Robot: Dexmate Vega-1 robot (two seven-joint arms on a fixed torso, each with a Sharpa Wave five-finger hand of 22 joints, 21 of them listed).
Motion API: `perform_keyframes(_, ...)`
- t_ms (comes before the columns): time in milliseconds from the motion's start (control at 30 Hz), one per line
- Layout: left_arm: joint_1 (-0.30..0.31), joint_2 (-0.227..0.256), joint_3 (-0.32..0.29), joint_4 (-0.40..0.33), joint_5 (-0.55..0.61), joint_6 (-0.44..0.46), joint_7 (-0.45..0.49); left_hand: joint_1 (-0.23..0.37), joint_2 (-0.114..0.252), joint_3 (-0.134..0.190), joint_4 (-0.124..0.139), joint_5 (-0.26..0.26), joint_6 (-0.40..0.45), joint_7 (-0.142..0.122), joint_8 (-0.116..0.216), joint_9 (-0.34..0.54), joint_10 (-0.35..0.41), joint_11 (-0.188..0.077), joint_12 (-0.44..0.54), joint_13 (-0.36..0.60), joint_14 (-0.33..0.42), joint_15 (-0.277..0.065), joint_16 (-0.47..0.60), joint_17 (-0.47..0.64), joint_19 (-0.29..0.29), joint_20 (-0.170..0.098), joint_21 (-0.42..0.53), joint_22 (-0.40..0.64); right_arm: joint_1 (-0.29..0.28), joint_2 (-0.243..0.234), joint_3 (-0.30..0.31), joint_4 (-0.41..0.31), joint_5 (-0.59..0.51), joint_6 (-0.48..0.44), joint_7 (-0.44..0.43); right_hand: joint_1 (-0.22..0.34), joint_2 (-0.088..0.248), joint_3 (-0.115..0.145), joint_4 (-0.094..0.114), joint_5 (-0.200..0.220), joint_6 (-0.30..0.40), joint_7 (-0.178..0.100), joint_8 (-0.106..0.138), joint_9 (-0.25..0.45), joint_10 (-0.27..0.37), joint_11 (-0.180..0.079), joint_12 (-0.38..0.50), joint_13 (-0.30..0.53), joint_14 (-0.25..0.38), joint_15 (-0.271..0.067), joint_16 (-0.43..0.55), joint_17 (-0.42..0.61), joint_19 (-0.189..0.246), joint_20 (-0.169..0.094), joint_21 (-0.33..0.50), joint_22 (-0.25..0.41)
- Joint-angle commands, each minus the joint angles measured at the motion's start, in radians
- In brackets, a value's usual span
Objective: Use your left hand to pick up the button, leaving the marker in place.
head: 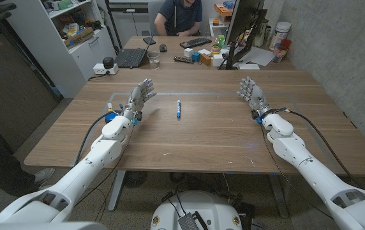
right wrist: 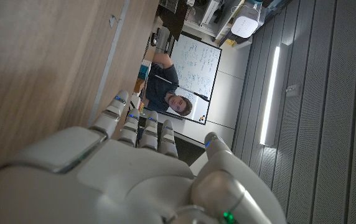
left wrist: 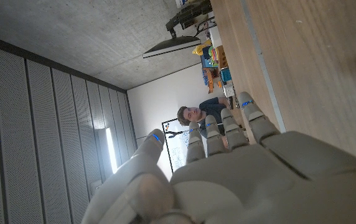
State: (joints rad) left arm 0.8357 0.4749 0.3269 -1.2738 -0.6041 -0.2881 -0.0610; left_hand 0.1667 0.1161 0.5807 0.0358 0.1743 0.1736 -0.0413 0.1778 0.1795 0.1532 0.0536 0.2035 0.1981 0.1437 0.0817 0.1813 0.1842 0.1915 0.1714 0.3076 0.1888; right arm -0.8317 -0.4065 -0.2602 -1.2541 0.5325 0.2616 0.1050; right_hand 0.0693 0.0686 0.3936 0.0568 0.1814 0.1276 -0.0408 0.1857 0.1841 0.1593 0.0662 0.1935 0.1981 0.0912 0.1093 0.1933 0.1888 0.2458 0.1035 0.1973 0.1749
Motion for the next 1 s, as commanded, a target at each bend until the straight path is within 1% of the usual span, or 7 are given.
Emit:
perform_keyframes(33, 0.024, -0.079, -0.119, -0.001, 0.114, 0.031, -0.066, 0.013, 0.002, 0.009, -0.003, 0.008, 0.004, -0.003, 0.003, 0.001, 0.004, -0.002, 0.005, 0.005, 0.006, 0.000, 0.006, 0.001, 0.006, 0.001, 0.005, 0.004, -0.010, 0.241, 0.291, 0.026, -0.297, -0.083, 0.186, 0.009, -0.002, 0.006, 0.001, 0.005, 0.010, 0.000, 0.007, 0.005, 0.007, 0.000, 0.005, 0.004, 0.002, 0.007, 0.004, 0.005, 0.005, 0.003, 0.004, 0.004)
perform_keyframes(133, 0.037, -0.090, -0.146, -0.023, 0.151, 0.037, -0.061, 0.015, 0.002, 0.011, -0.006, 0.009, -0.001, -0.007, 0.002, 0.001, 0.001, -0.003, 0.004, 0.005, 0.003, 0.000, 0.005, 0.001, 0.004, 0.002, 0.003, 0.004, -0.007, 0.293, 0.353, 0.027, -0.356, -0.088, 0.229, 0.009, -0.002, 0.006, 0.001, 0.005, 0.010, -0.001, 0.007, 0.005, 0.007, -0.001, 0.005, 0.004, 0.002, 0.007, 0.005, 0.005, 0.005, 0.002, 0.004, 0.004)
perform_keyframes(233, 0.050, -0.089, -0.164, -0.047, 0.211, 0.036, -0.043, 0.022, -0.001, 0.015, -0.016, 0.010, -0.012, -0.023, 0.000, 0.001, -0.003, -0.006, 0.003, 0.005, 0.000, 0.000, 0.004, -0.001, 0.002, 0.003, 0.001, 0.004, 0.000, 0.337, 0.401, 0.029, -0.406, -0.092, 0.262, 0.009, -0.002, 0.006, 0.000, 0.005, 0.010, -0.001, 0.007, 0.005, 0.007, -0.001, 0.005, 0.004, 0.003, 0.007, 0.005, 0.005, 0.005, 0.003, 0.004, 0.004)
perform_keyframes(400, 0.074, -0.099, -0.205, -0.087, 0.230, 0.048, -0.054, 0.035, -0.006, 0.021, -0.035, 0.011, -0.026, -0.046, -0.001, 0.001, -0.016, -0.014, 0.000, 0.005, -0.005, -0.002, 0.003, -0.003, -0.001, 0.010, -0.003, 0.004, 0.011, 0.390, 0.456, 0.031, -0.477, -0.093, 0.300, 0.009, -0.002, 0.007, -0.001, 0.005, 0.010, -0.001, 0.007, 0.005, 0.008, -0.001, 0.006, 0.004, 0.003, 0.007, 0.005, 0.005, 0.006, 0.003, 0.005, 0.004)
perform_keyframes(600, 0.105, -0.092, -0.239, -0.140, 0.287, 0.049, -0.038, 0.052, -0.013, 0.027, -0.060, 0.011, -0.043, -0.081, -0.001, 0.002, -0.027, -0.023, -0.002, 0.005, -0.011, -0.002, 0.002, -0.004, -0.004, 0.019, -0.008, 0.004, 0.020, 0.432, 0.500, 0.024, -0.528, -0.092, 0.337, 0.009, -0.002, 0.006, -0.001, 0.005, 0.010, -0.002, 0.007, 0.005, 0.007, -0.002, 0.005, 0.004, 0.002, 0.008, 0.005, 0.006, 0.005, 0.003, 0.004, 0.004)
perform_keyframes(733, 0.125, -0.087, -0.263, -0.174, 0.321, 0.051, -0.020, 0.058, -0.015, 0.028, -0.069, 0.011, -0.051, -0.093, -0.002, 0.002, -0.032, -0.027, -0.003, 0.005, -0.016, -0.001, 0.001, -0.004, -0.005, 0.021, -0.009, 0.004, 0.021, 0.453, 0.521, 0.013, -0.551, -0.094, 0.350, 0.009, -0.002, 0.006, -0.001, 0.005, 0.010, -0.002, 0.007, 0.005, 0.006, -0.003, 0.005, 0.003, 0.003, 0.007, 0.005, 0.006, 0.004, 0.003, 0.004, 0.004)
perform_keyframes(1000, 0.157, -0.078, -0.307, -0.244, 0.363, 0.058, 0.000, 0.074, -0.021, 0.033, -0.094, 0.011, -0.063, -0.113, 0.000, 0.002, -0.045, -0.033, -0.004, 0.004, -0.025, -0.001, 0.000, -0.004, -0.011, 0.029, -0.015, 0.004, 0.021, 0.476, 0.545, -0.002, -0.581, -0.093, 0.371, 0.008, -0.003, 0.006, -0.002, 0.004, 0.010, -0.002, 0.007, 0.005, 0.006, -0.001, 0.005, 0.004, 0.002, 0.009, 0.006, 0.006, 0.004, 0.005, 0.004, 0.004)
